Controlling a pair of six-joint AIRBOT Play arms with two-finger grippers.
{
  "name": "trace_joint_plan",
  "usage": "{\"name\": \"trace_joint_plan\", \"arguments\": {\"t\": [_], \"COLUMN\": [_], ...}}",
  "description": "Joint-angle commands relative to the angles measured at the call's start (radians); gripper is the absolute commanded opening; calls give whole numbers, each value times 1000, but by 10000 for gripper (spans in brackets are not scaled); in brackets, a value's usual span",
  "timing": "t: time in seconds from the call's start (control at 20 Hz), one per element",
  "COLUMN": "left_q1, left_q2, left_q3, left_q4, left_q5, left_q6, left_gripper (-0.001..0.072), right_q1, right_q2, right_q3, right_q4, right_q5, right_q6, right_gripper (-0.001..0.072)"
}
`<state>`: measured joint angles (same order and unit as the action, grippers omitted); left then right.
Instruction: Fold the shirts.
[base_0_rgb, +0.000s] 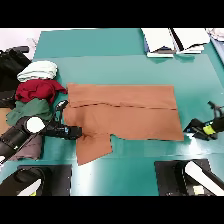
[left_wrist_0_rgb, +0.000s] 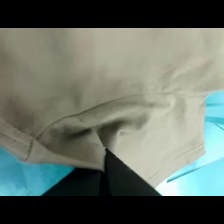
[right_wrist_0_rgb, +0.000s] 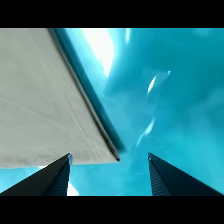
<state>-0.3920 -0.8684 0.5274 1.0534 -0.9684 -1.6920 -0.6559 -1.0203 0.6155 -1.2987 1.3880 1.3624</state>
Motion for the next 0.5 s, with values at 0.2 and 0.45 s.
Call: {"name": "trace_joint_plan", "arguments": {"t": [0.2, 0.45], "left_q1": [-1, -1], "left_q2": [1, 50], "left_q3": [4, 45], "left_q4": [1, 43], "left_q5": [10, -129], "left_q6": [2, 15], "left_gripper": [22, 21], "right_q1": [164, 338], "right_q2": [-99, -23], "right_q3": [-83, 36], "right_q4": [93, 34], "right_q5": [-96, -8], "right_q6": [-30, -27], "right_gripper": [313, 14]}}
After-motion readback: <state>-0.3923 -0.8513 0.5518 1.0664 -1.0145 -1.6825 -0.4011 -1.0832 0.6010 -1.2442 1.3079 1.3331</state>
